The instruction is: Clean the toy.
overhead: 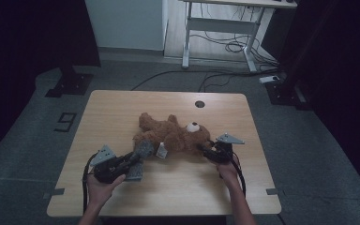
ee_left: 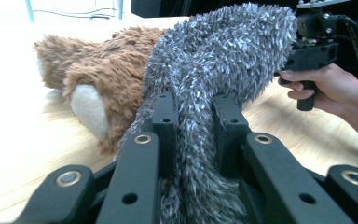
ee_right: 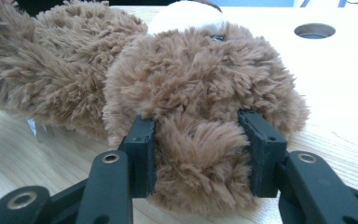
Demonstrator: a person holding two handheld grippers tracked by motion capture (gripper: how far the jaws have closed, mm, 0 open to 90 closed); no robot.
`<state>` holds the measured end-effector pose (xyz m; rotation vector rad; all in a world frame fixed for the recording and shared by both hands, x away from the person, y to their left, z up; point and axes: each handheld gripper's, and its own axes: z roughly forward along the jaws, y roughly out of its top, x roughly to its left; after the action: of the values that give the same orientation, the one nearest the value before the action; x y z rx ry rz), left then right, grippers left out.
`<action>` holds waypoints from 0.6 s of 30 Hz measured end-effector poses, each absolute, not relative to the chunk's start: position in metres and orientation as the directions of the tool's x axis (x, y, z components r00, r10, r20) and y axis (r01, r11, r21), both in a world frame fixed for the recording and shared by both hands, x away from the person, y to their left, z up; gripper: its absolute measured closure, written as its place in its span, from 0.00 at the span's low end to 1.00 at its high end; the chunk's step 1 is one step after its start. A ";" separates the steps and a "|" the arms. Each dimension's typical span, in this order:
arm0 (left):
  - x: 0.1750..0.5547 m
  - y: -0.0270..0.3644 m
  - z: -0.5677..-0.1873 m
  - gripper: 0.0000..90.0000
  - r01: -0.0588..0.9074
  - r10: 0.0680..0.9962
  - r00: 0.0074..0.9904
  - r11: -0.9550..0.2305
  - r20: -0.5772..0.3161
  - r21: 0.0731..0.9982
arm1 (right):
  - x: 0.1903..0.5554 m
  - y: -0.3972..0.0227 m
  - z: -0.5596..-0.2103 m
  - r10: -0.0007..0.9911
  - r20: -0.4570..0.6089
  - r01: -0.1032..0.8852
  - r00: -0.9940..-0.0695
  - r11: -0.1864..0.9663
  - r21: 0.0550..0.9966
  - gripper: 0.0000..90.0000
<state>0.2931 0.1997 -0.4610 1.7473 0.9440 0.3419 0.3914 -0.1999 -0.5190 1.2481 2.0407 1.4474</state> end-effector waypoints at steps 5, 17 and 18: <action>0.302 0.195 -0.449 0.82 0.403 0.752 0.631 -0.111 -0.188 0.908 | 0.391 -0.200 -0.519 0.806 0.206 0.459 -0.555 0.091 0.884 0.58; 0.354 0.164 -0.423 0.82 0.407 0.774 0.614 -0.140 -0.157 0.902 | 0.391 -0.201 -0.520 0.802 0.213 0.461 -0.558 0.086 0.883 0.59; 0.359 0.158 -0.427 0.82 0.421 0.774 0.614 -0.153 -0.156 0.894 | 0.391 -0.201 -0.520 0.802 0.212 0.460 -0.558 0.086 0.884 0.58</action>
<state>0.3594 0.1578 -0.4269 1.7801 0.9725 0.4164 0.3914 -0.2011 -0.5202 1.2511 2.0437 1.4616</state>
